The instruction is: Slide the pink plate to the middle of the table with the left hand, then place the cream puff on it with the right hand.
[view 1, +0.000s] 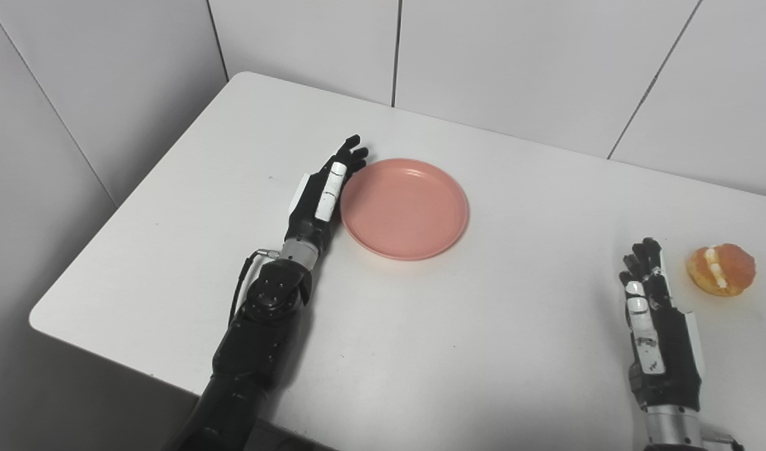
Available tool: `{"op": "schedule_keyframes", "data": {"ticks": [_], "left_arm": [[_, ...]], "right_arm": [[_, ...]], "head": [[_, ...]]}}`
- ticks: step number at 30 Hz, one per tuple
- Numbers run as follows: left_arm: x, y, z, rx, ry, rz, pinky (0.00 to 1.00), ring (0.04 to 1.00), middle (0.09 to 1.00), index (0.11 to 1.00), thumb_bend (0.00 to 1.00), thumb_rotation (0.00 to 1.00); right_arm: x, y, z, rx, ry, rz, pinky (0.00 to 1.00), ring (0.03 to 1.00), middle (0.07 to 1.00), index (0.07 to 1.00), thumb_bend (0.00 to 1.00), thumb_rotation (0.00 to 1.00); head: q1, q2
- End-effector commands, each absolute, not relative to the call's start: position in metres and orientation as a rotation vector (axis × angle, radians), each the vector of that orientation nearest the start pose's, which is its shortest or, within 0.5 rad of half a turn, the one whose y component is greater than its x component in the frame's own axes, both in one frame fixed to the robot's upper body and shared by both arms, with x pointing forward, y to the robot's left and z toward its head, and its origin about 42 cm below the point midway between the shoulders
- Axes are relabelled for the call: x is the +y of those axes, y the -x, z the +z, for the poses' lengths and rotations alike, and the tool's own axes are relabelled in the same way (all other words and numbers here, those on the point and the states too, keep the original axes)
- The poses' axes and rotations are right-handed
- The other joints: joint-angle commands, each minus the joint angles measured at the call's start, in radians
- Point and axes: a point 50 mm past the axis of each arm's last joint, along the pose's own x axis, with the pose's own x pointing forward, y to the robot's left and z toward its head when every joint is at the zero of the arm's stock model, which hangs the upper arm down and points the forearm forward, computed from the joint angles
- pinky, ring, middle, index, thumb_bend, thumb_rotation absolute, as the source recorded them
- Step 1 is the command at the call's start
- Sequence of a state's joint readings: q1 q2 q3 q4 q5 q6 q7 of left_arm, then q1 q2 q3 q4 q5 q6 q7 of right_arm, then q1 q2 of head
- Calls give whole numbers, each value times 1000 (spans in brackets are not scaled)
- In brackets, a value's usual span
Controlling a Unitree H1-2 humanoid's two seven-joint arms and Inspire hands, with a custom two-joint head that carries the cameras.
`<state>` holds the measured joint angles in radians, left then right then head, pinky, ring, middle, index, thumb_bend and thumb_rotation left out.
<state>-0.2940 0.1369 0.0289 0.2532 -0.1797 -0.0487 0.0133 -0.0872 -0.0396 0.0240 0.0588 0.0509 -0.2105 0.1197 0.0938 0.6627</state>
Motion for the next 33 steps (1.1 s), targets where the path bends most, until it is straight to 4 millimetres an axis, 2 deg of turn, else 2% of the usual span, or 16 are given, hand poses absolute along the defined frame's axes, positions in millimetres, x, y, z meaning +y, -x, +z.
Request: {"op": "schedule_keyframes", "data": {"ticks": [1,5,12,19,27,33], "left_arm": [[208,-366,104,35,109,-149,912,899,889,882,771,991],[206,-360,102,53,113,-154,912,899,886,880,777,993],[196,-349,103,55,100,-202,916,908,891,892,779,998],[188,-340,102,43,96,-250,935,916,899,902,768,1000],[182,-328,102,60,89,-271,958,925,907,915,745,1000],[183,-322,99,55,76,-288,953,938,927,942,741,1000]], "right_arm": [[-198,-307,114,-232,-13,160,1000,993,1000,1000,625,835],[-194,-307,115,-232,-4,157,1000,989,1000,1000,623,846],[-190,-306,118,-220,14,167,1000,1000,1000,1000,598,834],[-182,-307,117,-213,4,157,1000,995,1000,1000,642,828],[-172,-307,117,-206,-18,168,1000,1000,1000,1000,643,819],[-165,-308,116,-199,-20,177,1000,1000,1000,1000,673,817]], "head": [[0,-1],[-43,3],[-59,7],[-121,8],[-191,6],[-252,7]]}}
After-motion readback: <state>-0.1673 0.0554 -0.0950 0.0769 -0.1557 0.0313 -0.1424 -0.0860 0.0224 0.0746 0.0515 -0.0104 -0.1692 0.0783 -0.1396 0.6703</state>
